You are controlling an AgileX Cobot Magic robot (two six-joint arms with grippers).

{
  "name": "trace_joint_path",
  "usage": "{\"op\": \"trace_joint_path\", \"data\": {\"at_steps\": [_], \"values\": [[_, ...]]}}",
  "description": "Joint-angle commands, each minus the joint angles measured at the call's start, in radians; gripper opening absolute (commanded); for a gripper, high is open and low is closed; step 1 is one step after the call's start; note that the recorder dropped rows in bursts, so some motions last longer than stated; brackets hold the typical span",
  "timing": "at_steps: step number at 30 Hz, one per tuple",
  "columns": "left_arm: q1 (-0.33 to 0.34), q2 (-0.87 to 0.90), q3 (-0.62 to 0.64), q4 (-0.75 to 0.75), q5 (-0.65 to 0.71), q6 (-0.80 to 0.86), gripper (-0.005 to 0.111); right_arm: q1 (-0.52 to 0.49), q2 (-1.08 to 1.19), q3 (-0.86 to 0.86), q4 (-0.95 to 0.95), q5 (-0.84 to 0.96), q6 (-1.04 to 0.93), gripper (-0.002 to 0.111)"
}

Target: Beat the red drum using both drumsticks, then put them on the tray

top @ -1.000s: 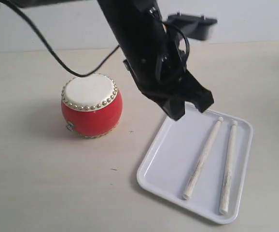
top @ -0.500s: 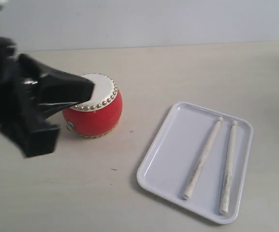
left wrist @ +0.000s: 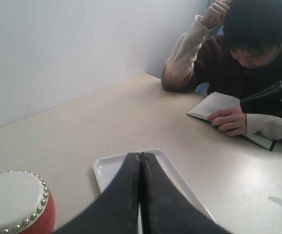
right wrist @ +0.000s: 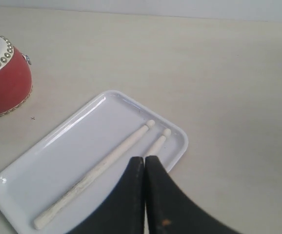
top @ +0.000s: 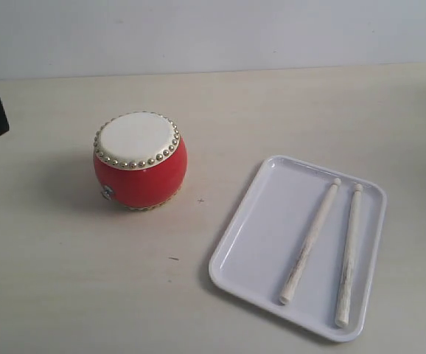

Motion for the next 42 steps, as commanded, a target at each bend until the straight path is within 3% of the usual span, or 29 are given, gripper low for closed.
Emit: {"op": "trace_joint_path", "data": {"at_steps": [1,8,10,12,14,16,18,21,24,30,42], "values": [[0.002,-0.007,0.004,0.004,-0.012,0.001,0.0,-0.005,-0.006,0.006,0.005,-0.002,-0.002,0.0],[0.002,-0.007,0.004,0.057,0.007,0.034,0.0,-0.005,-0.006,0.006,0.005,-0.002,-0.002,0.0],[0.004,-0.038,0.007,0.083,0.074,0.037,0.0,-0.005,-0.006,0.006,0.005,-0.002,-0.002,0.0],[0.055,-0.081,0.007,0.095,0.148,0.035,0.0,-0.005,-0.006,0.006,0.005,-0.002,-0.002,0.0],[0.179,-0.151,0.007,0.095,0.214,0.03,0.0,-0.005,-0.007,0.006,0.005,-0.004,-0.002,0.0],[0.382,-0.238,0.012,0.095,0.282,0.03,0.0,-0.005,-0.007,0.006,0.005,-0.004,-0.002,0.0],[0.522,-0.315,0.046,0.114,0.293,0.034,0.0,-0.005,-0.007,0.006,0.005,-0.004,-0.002,0.0],[0.668,-0.419,0.163,0.132,0.216,0.034,0.0,-0.005,-0.007,0.006,0.005,-0.004,-0.002,0.0],[0.748,-0.489,0.331,0.1,-0.033,-0.004,0.0,-0.005,-0.007,0.006,0.005,-0.004,-0.002,0.0],[0.794,-0.561,0.507,0.019,-0.148,-0.004,0.0,-0.005,-0.007,0.006,0.005,-0.004,-0.002,0.0],[0.815,-0.561,0.508,0.055,-0.092,0.007,0.0,-0.005,-0.007,0.006,0.008,-0.005,-0.002,0.0]]}}
